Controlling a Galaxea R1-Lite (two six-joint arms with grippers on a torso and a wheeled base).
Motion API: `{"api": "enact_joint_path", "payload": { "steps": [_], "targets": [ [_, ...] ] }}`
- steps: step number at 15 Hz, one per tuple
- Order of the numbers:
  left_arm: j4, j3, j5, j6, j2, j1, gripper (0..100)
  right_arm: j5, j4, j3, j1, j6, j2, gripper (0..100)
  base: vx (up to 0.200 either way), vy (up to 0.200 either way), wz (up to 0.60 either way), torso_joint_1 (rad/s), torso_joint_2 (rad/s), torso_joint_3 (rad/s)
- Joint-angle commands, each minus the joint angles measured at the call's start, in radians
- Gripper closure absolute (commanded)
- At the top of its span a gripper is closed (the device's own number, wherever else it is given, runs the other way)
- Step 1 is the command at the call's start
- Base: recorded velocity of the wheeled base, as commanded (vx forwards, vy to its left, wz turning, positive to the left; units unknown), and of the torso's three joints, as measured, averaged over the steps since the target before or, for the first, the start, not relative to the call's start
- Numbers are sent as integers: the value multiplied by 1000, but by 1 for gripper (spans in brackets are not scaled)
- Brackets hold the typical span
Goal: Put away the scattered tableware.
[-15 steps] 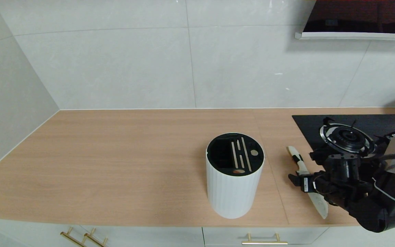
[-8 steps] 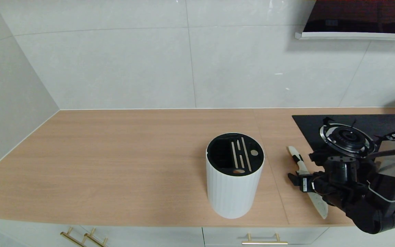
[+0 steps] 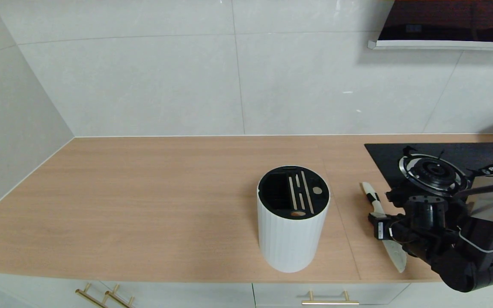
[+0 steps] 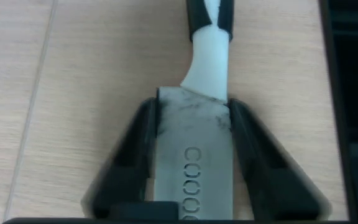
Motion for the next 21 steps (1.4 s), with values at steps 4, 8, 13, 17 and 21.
{"api": "enact_joint_path", "payload": {
  "steps": [4, 8, 13, 17, 21],
  "targets": [
    [0, 0, 0, 0, 0, 0, 0, 0, 1, 0, 0, 0, -6, 100, 0, 0, 0, 0, 0, 0],
    [0, 0, 0, 0, 0, 0, 0, 32, 2, 52, 0, 5, -216, 100, 0, 0, 0, 0, 0, 0],
    [0, 0, 0, 0, 0, 0, 0, 63, 356, -82, 39, 6, -571, 100, 0, 0, 0, 0, 0, 0],
    [0, 0, 0, 1, 0, 0, 0, 61, 712, -310, 140, 11, -701, 100, 0, 0, 0, 0, 0, 0],
    [0, 2, 0, 49, 0, 0, 0, 56, 827, -404, 244, 16, -746, 100, 0, 0, 0, 0, 0, 0]
  ]
}}
